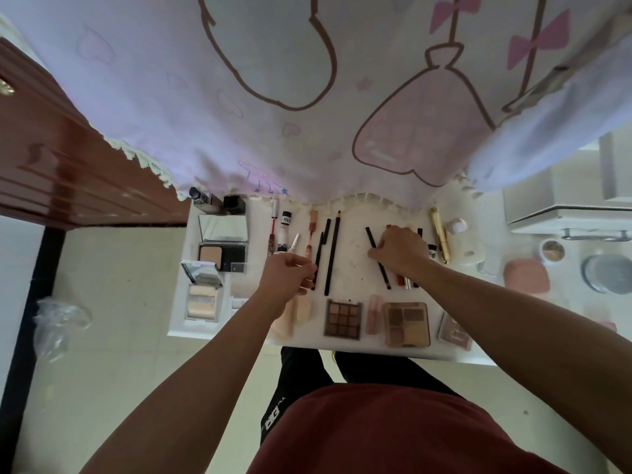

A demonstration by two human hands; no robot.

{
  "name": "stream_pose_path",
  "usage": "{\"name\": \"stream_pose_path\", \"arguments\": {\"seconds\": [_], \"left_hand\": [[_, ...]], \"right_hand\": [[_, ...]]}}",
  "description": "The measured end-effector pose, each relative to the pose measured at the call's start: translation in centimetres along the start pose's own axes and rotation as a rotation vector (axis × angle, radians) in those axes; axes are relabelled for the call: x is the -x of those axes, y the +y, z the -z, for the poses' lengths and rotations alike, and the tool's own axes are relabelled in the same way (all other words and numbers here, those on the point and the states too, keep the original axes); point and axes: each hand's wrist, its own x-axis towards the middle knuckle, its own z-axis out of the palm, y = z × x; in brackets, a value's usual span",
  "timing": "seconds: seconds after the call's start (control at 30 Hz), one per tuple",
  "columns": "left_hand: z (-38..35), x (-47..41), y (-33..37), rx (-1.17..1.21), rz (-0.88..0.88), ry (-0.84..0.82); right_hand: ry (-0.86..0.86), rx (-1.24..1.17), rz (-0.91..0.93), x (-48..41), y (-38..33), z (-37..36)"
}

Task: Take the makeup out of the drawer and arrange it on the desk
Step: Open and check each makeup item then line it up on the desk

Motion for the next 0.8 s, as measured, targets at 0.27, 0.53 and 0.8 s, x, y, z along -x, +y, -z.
{"name": "stream_pose_path", "arguments": {"seconds": [0.27,0.53,0.8], "left_hand": [[0.6,0.3,3.0,0.035,-0.088,-0.007],[0.0,1.6,5.4,0.143,-0.142,-0.12],[0.2,2.1,5.8,0.306,-0.137,-0.129]], "right_hand": [[-0.279,-0.789,0.121,3.6,-2.6,3.7],[-0.507,-0.963,0.185,6.7,-3.9,5.2],[-0.492,-0.916,0.208,7.9,-3.5,5.4]]}}
